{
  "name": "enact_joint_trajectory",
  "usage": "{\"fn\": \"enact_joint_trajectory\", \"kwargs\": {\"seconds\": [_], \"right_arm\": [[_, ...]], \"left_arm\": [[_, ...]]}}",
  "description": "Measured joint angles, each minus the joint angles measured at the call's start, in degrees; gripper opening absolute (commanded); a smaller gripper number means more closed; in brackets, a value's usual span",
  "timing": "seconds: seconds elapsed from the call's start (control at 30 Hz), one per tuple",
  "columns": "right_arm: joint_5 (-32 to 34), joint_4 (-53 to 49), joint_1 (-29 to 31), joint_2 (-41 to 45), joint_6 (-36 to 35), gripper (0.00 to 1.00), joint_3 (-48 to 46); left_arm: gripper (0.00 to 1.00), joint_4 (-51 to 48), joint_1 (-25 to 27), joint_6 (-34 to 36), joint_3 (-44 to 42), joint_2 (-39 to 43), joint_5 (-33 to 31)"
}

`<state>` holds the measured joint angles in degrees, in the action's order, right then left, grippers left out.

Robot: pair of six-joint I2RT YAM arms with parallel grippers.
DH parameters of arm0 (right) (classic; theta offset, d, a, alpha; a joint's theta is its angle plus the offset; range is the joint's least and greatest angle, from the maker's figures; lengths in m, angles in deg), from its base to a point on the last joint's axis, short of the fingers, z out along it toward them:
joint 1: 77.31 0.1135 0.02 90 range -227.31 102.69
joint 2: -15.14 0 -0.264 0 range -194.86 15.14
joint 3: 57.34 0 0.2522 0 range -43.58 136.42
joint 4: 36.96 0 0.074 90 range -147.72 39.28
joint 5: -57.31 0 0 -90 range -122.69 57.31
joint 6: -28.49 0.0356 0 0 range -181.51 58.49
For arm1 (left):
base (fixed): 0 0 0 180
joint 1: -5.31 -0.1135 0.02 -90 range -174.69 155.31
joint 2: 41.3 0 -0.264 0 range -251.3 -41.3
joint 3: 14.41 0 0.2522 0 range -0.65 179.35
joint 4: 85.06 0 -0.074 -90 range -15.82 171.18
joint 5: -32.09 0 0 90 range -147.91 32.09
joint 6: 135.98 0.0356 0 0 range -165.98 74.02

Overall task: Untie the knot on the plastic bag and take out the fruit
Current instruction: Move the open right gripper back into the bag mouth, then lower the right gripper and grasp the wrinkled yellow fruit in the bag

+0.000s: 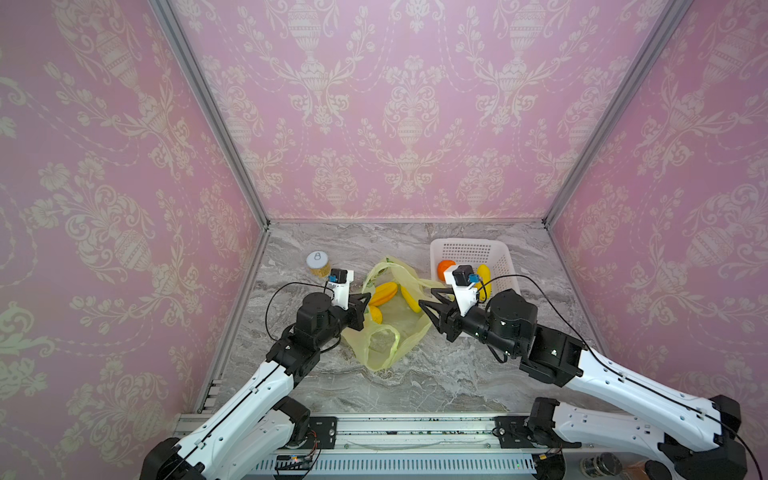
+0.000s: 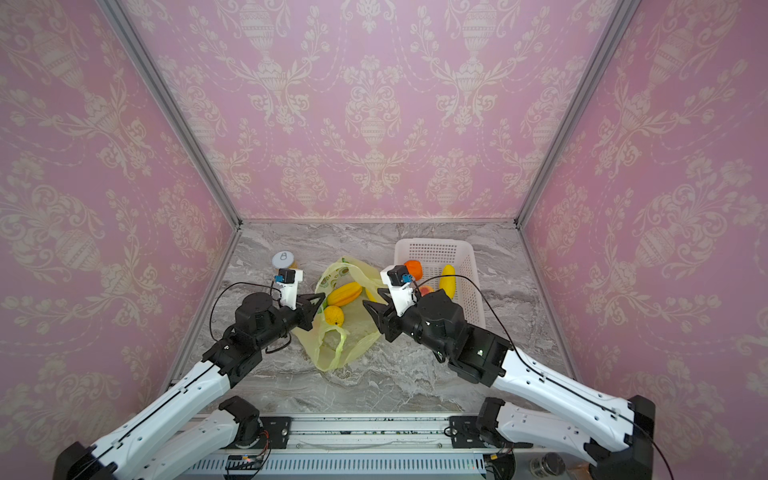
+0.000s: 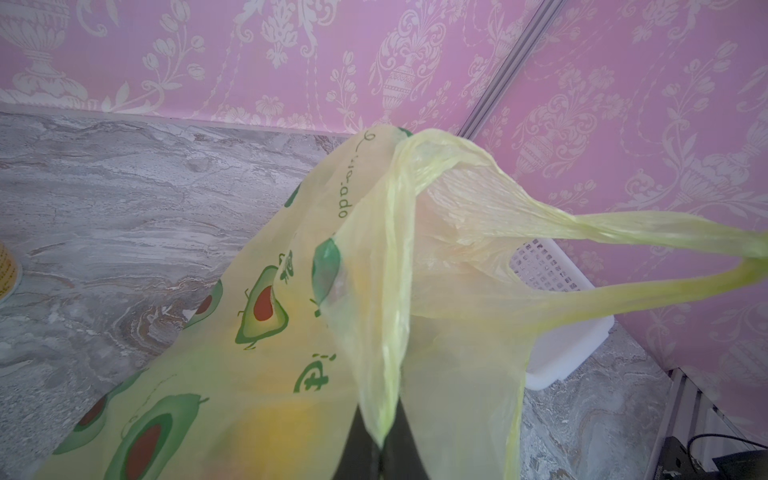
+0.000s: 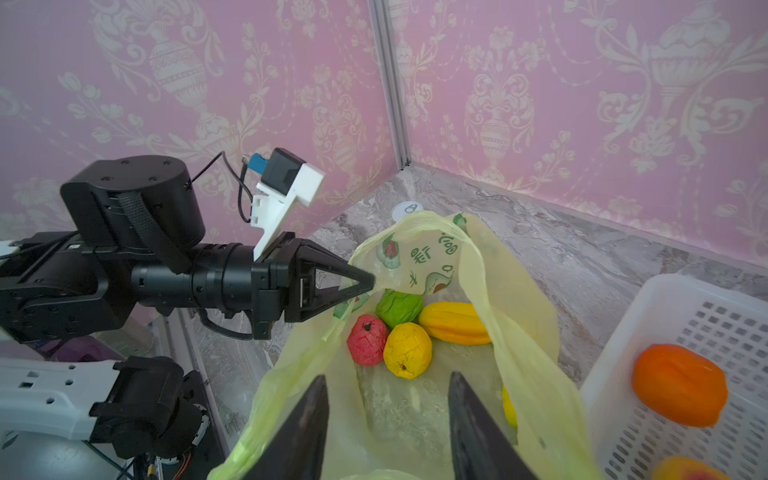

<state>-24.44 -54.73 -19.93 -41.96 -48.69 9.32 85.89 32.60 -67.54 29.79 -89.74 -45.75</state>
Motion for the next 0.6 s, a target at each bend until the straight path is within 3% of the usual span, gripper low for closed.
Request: {"fn": "enact_joint_trajectory", "kwargs": {"seconds": [0.27,0.4,0.47,0.6], "right_arm": [[-1.14,5.51,1.05,-21.59,2.21,0.32,1.42],[-2.08,7.32,1.05,-30.64,3.96,0.32,1.68],[-2.08,8.59,1.16,-33.92,5.29,0.37,1.68],[-0.98,10.97,1.46,-37.83,7.85,0.59,1.68]], "left_arm": [[0.03,-0.02,0.0,0.0,0.0,1.9,-0.02],[0.03,-0.07,0.0,0.02,0.0,2.19,-0.17],[0.03,-0.04,0.0,0.02,0.0,2.25,-0.46],[0.02,-0.04,0.0,0.02,0.0,2.23,-0.48]]}}
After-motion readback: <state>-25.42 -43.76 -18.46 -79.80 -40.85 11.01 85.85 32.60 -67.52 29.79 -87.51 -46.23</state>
